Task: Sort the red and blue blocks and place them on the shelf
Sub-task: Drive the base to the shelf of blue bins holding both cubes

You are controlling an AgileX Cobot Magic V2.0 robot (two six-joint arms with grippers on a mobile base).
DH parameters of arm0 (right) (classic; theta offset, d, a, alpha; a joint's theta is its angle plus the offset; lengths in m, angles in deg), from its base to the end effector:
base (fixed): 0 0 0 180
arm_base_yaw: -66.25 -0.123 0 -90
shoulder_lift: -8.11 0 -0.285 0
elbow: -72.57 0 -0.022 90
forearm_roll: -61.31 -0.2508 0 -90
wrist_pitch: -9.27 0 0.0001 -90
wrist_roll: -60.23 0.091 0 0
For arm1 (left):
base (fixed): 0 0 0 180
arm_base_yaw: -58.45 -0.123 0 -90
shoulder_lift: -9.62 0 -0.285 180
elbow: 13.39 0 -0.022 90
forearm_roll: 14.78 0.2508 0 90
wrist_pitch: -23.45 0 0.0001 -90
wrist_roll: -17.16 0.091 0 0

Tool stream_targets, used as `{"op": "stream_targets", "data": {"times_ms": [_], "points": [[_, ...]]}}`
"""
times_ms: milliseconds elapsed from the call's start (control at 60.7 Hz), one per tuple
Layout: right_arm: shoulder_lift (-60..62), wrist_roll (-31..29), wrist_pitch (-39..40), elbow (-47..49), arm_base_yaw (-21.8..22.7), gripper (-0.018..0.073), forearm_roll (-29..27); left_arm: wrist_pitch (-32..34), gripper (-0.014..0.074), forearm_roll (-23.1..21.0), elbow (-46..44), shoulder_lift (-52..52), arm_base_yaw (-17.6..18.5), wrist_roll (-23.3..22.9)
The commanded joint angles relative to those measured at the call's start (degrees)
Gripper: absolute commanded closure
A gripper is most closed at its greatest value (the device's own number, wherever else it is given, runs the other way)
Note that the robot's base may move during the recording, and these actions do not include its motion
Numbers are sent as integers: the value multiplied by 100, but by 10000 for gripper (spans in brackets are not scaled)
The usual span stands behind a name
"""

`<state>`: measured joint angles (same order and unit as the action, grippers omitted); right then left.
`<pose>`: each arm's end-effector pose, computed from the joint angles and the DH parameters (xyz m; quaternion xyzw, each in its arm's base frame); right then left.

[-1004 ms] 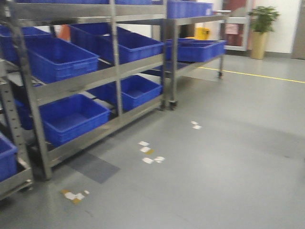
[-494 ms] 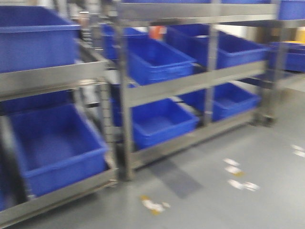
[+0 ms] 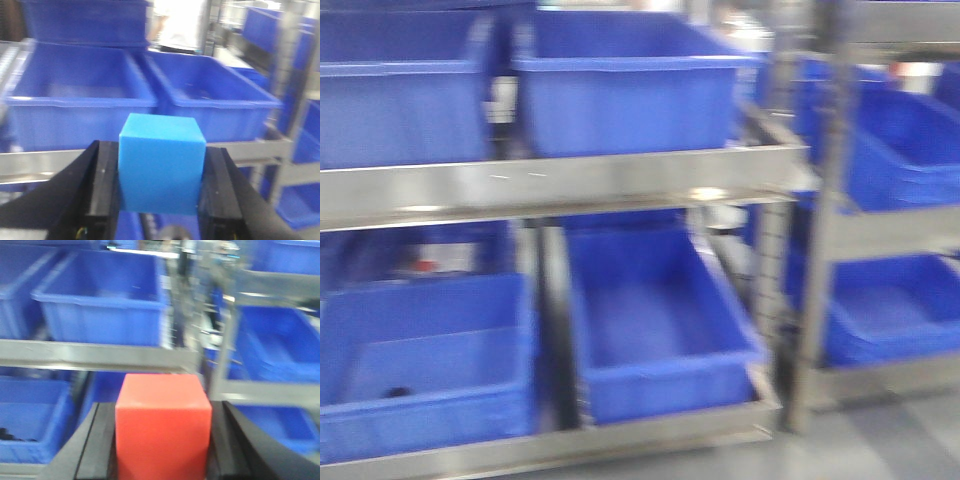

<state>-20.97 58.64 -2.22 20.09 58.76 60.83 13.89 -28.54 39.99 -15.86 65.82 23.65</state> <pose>0.0859 0.0114 0.3152 -0.0550 0.7236 0.0388 0.6869 0.0743 -0.0133 0.3185 0.0159 0.6954 -0.1040 0.7108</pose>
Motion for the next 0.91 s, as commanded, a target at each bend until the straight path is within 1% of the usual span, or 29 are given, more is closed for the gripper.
{"op": "stream_targets", "data": {"times_ms": [0,889], "points": [[-18,-10,519,156,28,450,48,534,472,-12,-171,-34,-3,-40],[-18,-10,519,156,28,450,48,534,472,-12,-171,-34,-3,-40]]}}
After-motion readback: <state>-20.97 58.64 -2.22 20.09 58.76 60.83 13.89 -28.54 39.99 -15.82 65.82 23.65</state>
